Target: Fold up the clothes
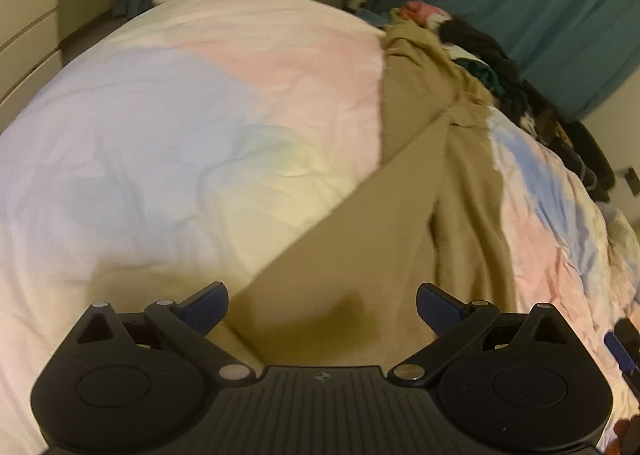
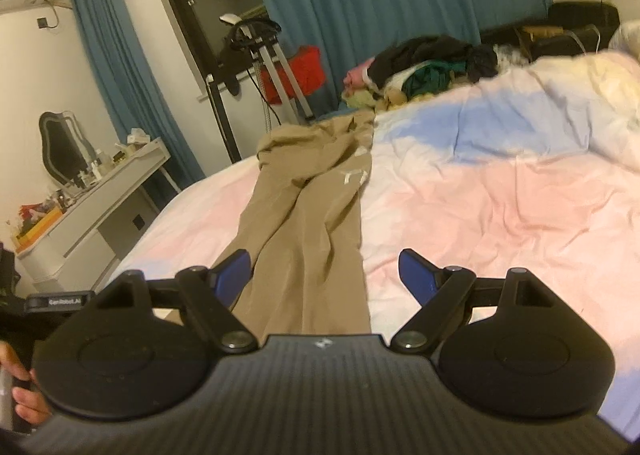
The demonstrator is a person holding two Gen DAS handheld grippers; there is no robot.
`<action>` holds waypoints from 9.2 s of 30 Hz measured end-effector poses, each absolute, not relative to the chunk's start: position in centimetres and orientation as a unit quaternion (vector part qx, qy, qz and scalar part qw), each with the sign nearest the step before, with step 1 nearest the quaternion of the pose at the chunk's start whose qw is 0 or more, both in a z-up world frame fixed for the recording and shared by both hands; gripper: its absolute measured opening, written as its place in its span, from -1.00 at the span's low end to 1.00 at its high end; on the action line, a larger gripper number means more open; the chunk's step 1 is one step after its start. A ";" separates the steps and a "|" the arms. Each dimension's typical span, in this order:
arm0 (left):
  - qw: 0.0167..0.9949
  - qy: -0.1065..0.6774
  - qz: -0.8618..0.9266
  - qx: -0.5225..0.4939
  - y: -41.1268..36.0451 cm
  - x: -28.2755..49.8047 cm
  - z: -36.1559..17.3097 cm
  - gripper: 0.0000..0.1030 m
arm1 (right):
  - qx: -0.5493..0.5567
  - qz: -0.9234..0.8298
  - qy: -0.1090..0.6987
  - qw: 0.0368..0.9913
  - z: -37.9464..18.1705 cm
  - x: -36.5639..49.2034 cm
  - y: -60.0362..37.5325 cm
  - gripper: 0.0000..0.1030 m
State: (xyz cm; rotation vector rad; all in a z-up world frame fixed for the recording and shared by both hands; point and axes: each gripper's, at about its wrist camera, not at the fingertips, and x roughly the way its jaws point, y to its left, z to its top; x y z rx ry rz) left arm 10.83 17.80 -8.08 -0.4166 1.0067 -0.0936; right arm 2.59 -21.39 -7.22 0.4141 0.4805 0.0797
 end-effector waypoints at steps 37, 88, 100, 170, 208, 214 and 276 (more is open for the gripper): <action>0.933 0.346 0.046 -0.088 11.7 5.5 -5.6 -0.77 | 0.273 -0.004 0.292 0.916 -11.2 3.2 -23.1 0.60; 0.799 0.500 -0.072 -0.327 9.4 8.2 -14.7 -0.52 | 0.469 0.149 0.394 0.776 -19.0 4.8 -24.3 -0.13; 0.798 0.435 -0.116 -0.400 11.1 6.6 -11.7 -0.89 | 0.456 0.150 0.369 0.796 -16.3 3.4 -24.9 -0.83; 0.938 0.321 -0.115 -0.062 -0.6 22.0 -8.6 0.55 | 0.236 0.067 0.265 0.932 -10.0 19.1 -24.3 0.58; 0.821 0.379 -0.047 -0.425 4.3 15.6 -17.4 -0.17 | 0.539 0.088 0.324 0.772 -20.3 12.9 -25.7 0.17; 0.823 0.363 -0.048 -0.434 4.8 15.9 -16.6 -0.77 | 0.556 0.081 0.331 0.758 -21.0 13.6 -26.6 -0.33; 0.878 0.300 -0.127 -0.349 3.9 3.1 -0.7 -0.87 | 0.500 0.116 0.219 0.830 -6.7 0.8 -25.8 -0.78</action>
